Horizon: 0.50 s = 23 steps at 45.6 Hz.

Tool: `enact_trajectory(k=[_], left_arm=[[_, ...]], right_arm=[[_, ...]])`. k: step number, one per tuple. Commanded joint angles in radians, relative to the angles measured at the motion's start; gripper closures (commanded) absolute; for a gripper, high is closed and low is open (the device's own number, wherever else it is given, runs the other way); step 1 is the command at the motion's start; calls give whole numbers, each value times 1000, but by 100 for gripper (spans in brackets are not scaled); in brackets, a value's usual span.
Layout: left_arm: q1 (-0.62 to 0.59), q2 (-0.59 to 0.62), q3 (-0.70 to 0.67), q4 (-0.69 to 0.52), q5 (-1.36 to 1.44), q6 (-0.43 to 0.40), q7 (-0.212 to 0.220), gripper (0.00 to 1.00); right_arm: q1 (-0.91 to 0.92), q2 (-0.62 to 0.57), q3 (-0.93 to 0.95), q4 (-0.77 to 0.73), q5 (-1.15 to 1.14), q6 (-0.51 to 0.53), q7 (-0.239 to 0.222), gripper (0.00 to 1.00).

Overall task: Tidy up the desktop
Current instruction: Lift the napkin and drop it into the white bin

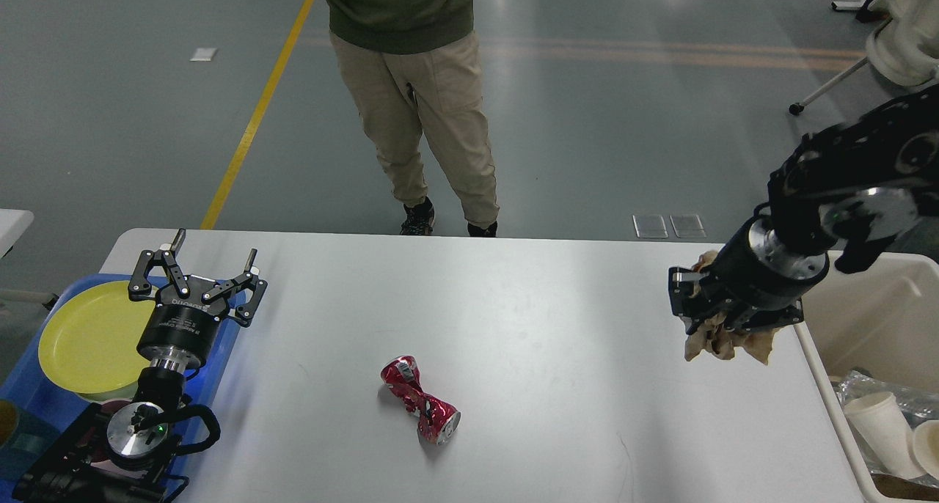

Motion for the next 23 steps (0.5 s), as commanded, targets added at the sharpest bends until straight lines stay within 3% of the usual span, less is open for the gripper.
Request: enact_trajectory(k=[1,15,23], left_arm=[[0,0,0,0,0,1,0,4],[0,0,0,0,0,0,0,4],[1,0,0,0,0,0,0,4]], right_arm=[[117,-5,-83,31,-13,83,37,100],[109,-20,-101,19,-13,75,28,100],[31,-83,-170,-45,-14,-15,28,100]])
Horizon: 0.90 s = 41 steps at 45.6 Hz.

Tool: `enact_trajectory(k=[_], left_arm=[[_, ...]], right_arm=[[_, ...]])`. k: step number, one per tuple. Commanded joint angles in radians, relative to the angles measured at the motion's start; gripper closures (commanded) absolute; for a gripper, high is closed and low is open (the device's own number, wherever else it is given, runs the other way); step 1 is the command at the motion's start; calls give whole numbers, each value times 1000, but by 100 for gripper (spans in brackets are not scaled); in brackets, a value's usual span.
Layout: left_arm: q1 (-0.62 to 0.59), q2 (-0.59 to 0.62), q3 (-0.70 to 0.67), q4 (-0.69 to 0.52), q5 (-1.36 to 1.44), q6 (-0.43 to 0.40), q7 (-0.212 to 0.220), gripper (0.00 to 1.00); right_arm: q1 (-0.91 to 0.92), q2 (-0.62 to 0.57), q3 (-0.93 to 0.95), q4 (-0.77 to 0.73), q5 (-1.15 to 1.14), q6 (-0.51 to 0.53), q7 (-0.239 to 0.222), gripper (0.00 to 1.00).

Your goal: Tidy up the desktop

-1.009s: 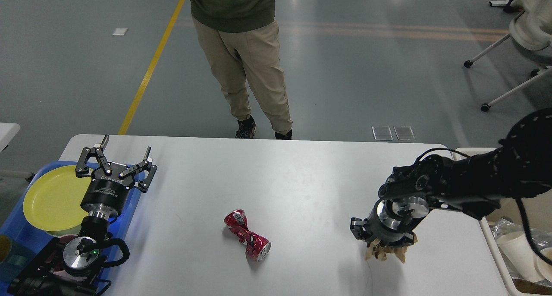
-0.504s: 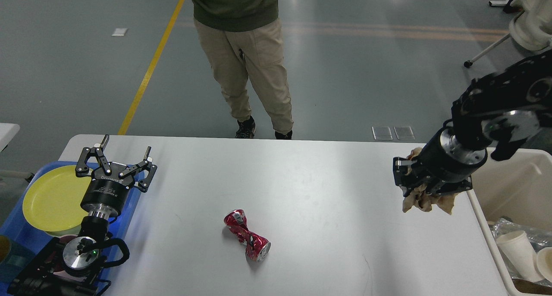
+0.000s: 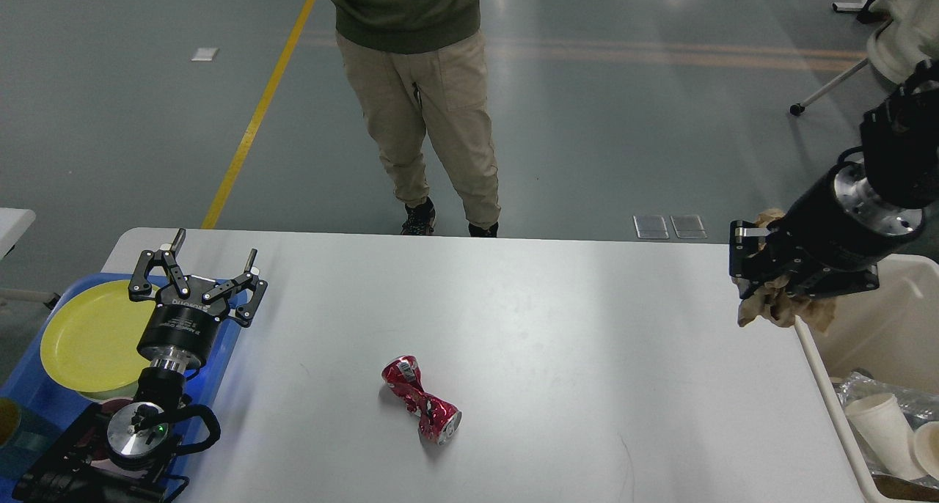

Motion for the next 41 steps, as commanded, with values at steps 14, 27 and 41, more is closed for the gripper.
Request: enact_trajectory(k=[14,27,41], left_arm=[[1,0,0,0,0,0,0,4],[1,0,0,0,0,0,0,4],[0,0,0,0,0,1,0,4]], right_arm=[[-379,-276,-80,-409,-2,-150,-6,100],[-836,-417,139,-597,14,-566,-3,100],[-1448,-223,429,-1128,15,-609,-5,100]])
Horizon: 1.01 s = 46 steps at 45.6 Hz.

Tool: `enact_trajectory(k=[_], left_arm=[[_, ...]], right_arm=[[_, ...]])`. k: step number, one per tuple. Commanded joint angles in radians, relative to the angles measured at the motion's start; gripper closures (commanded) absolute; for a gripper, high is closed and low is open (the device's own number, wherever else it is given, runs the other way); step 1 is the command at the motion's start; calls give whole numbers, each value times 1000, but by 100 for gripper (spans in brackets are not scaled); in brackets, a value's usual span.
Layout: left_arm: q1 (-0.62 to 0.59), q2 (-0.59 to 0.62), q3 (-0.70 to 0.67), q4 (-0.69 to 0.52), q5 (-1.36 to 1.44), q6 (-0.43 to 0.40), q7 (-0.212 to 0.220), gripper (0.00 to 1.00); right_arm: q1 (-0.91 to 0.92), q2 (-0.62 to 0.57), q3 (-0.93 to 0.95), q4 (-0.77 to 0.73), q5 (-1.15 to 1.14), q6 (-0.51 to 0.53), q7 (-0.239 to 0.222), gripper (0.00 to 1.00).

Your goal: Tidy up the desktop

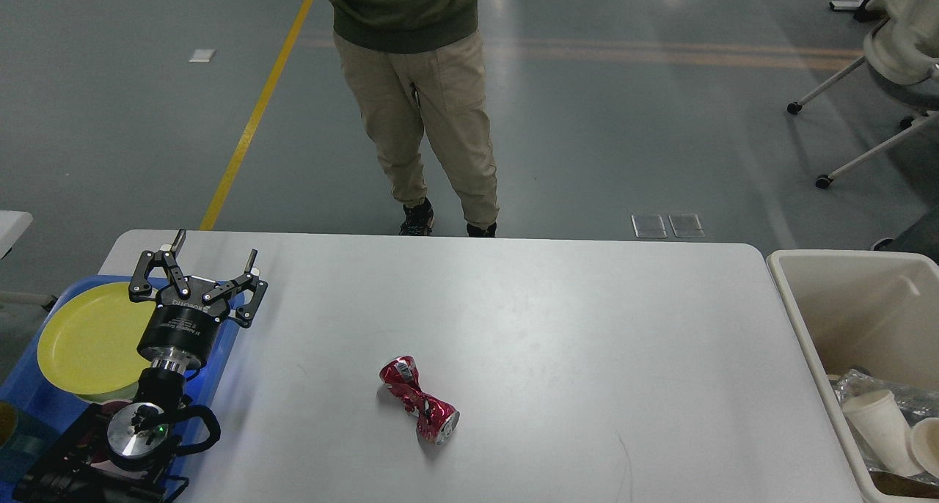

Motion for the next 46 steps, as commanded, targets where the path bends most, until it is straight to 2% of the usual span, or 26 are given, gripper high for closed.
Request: enact_trajectory(k=[1,13,25,46], left_arm=[[0,0,0,0,0,0,0,4],[-1,0,0,0,0,0,0,4],[0,0,0,0,0,1,0,4],[-1,0,0,0,0,1,0,4]], right_arm=[[-224,124,80,-247,2,-5,0,100],[-498,343,131,-598,4,-8,-3,100],[-535,400,133,-612,6,-11,-4,100],[-537,403,131,-608,4,-10,-12,100]])
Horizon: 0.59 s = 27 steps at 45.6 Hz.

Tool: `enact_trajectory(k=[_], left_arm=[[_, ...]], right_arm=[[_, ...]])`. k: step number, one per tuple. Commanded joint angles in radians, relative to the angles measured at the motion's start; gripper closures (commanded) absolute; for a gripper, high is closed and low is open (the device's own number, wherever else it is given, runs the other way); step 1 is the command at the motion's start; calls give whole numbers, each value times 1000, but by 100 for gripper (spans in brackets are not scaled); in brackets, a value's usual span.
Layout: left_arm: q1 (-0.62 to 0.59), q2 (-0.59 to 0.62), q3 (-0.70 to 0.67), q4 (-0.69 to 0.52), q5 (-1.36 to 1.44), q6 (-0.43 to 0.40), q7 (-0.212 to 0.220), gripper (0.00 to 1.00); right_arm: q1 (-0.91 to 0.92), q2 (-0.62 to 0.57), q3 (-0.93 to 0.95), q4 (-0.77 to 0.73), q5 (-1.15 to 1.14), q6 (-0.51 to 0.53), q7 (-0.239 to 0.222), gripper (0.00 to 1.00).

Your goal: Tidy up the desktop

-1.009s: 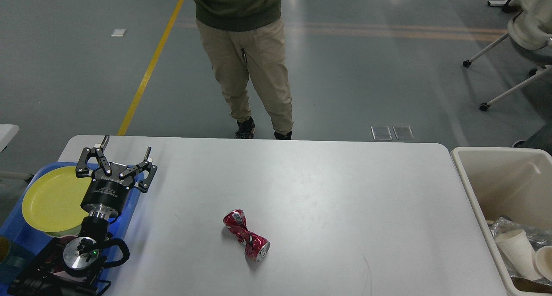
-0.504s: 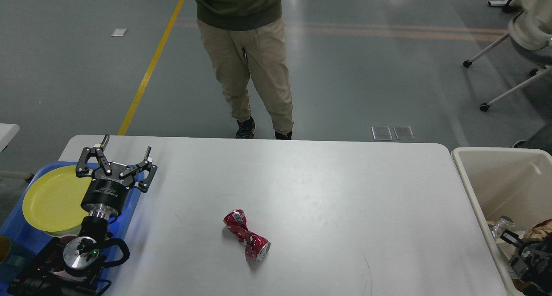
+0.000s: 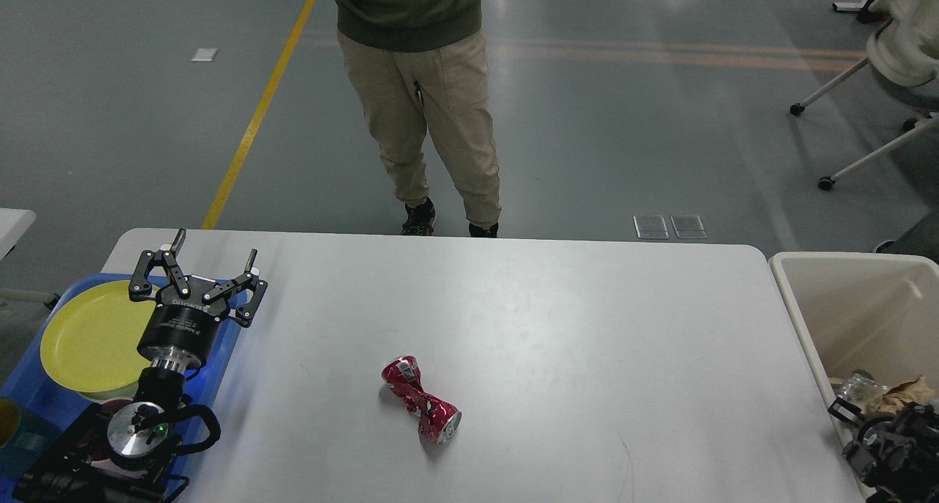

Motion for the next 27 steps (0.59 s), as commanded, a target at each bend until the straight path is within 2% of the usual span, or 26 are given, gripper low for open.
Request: enact_trajectory(k=[1,3,5,6,9,10,15,21,27], left_arm=[[1,0,0,0,0,-2,0,4],[0,0,0,0,0,0,0,4],[0,0,0,0,0,0,0,4],[0,0,0,0,0,-2,0,4],[0,0,0,0,0,0,0,4],[0,0,0,0,0,0,0,4],[0,0,0,0,0,0,0,4],[0,0,0,0,0,0,0,4],[0,0,0,0,0,0,0,4]], right_arm=[[-2,-10,0,4,-1,0,0,100],[0,-21,0,10,-1,0,1,99],[8,-42,0,14,-1,0,1,93],[11,-45,0,13,-1,0,1,88],[20,-58,-2,14,-1,-1,4,58],[23,-64,-2,14,-1,-1,4,51],[37,-76,-3,14,-1,-1,6,36],[40,-75,-5,11,-1,-3,6,1],[41,-73,-4,14,-1,0,6,0]])
